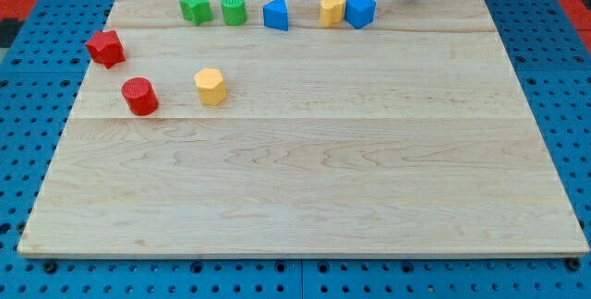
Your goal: Push the blue cube into the yellow heart
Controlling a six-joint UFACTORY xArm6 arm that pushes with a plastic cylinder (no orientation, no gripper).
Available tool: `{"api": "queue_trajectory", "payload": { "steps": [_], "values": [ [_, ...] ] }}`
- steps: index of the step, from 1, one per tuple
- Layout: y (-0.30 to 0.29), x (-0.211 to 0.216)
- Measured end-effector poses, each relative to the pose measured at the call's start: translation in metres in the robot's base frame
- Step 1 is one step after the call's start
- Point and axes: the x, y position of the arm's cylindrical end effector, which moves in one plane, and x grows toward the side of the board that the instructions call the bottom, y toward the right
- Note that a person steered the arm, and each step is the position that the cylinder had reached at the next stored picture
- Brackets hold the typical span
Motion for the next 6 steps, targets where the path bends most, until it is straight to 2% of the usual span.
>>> {"api": "queue_trajectory", "payload": {
  "steps": [3,6],
  "values": [
    [-0.038,0.023],
    [-0.038,0.032]
  ]
}}
